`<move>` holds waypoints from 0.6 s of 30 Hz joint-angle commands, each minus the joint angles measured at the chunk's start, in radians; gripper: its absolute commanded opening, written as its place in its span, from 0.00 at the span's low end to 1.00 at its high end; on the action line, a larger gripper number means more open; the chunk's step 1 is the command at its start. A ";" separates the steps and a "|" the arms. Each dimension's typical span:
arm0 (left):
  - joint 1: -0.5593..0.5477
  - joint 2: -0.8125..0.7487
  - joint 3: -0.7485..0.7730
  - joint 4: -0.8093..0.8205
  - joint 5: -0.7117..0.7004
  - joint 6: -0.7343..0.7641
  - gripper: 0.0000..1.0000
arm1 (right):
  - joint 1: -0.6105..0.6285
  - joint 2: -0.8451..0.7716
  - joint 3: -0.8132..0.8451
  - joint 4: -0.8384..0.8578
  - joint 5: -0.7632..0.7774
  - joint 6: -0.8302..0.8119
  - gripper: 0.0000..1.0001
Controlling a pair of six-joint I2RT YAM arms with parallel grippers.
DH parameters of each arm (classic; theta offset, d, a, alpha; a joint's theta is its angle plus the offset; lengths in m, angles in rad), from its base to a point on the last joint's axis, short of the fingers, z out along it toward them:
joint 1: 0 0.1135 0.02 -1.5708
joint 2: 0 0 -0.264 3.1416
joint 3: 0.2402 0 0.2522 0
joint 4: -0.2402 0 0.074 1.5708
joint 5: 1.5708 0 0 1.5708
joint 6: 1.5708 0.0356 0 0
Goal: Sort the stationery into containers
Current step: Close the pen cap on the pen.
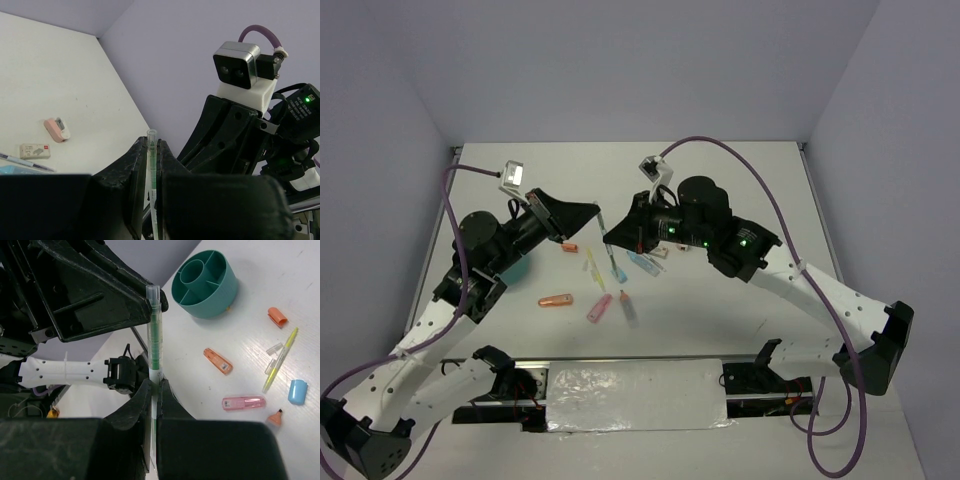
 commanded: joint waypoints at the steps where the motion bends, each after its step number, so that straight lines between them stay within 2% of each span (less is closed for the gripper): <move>1: -0.028 -0.024 -0.038 -0.088 0.167 0.035 0.00 | -0.045 0.018 0.118 0.215 0.084 -0.010 0.00; 8: -0.040 -0.028 -0.029 -0.130 0.164 0.052 0.00 | -0.050 0.033 0.163 0.209 0.101 -0.022 0.00; 18: -0.070 -0.073 -0.099 -0.139 0.160 0.042 0.00 | -0.080 0.044 0.190 0.209 0.110 -0.016 0.00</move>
